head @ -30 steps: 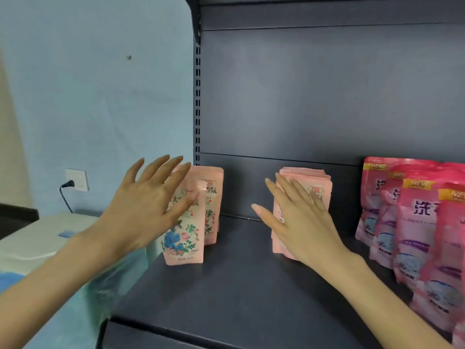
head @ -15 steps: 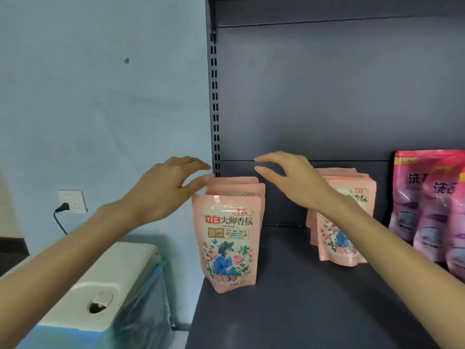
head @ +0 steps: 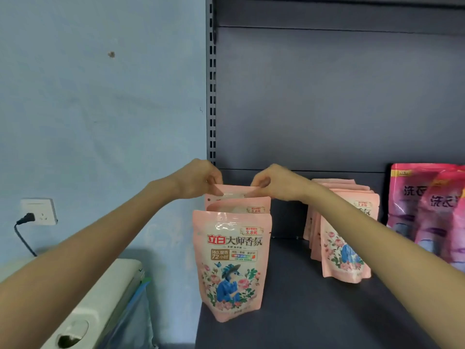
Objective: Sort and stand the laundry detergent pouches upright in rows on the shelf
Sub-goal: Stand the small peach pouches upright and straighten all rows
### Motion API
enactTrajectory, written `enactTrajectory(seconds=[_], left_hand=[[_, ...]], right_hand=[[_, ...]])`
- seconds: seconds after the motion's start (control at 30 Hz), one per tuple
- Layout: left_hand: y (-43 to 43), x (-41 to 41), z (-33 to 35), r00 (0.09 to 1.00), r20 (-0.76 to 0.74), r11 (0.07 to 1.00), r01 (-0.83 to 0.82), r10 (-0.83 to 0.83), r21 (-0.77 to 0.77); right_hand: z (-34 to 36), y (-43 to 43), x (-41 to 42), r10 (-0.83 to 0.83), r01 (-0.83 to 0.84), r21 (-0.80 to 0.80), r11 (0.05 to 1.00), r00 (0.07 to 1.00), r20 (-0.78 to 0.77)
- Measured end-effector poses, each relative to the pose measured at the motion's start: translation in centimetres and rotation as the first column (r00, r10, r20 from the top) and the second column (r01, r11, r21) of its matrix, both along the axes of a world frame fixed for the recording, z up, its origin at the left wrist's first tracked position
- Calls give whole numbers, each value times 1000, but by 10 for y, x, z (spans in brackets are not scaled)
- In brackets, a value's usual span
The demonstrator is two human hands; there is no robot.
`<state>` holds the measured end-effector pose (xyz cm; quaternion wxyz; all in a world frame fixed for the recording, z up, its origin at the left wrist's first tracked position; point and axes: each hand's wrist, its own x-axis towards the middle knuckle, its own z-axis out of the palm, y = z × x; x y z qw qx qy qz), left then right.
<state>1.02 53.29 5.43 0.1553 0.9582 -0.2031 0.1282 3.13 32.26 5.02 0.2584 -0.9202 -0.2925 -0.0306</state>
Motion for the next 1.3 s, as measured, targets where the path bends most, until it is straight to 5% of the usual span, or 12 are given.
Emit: enactTrajectory(seconds=[0.17,0.37,0.57,0.73,0.87,1.07,1.17,1.3], left_hand=[[-3,3,21,996,87,979,-14,33,-204],[-18,1,41,974,220,960,13,51,-280],[-39,-6,58,933,342,920,33,111,-390],[-60,-22,75,922,380,888,113,73,-445],[-76,-46,78,960,236,824,255,-152,-506],[-89,-67,56,922,32,775,343,-387,-530],[-97,-63,47,932,104,795,351,-347,-495],[-116,-63,40,882,302,871,435,-362,-228]], right_hand=[[21,-2,3,-24,22,178,984,1000,9],[38,-9,0,-143,74,360,930,975,168],[38,-28,-9,-73,56,757,651,997,-11],[37,-48,-25,2,28,856,516,999,-33],[36,-66,-36,34,27,902,431,998,-46],[6,-94,-44,197,49,899,434,969,-147],[-5,-101,-49,336,49,930,365,925,-181],[-12,-105,-53,479,1,943,332,861,-170]])
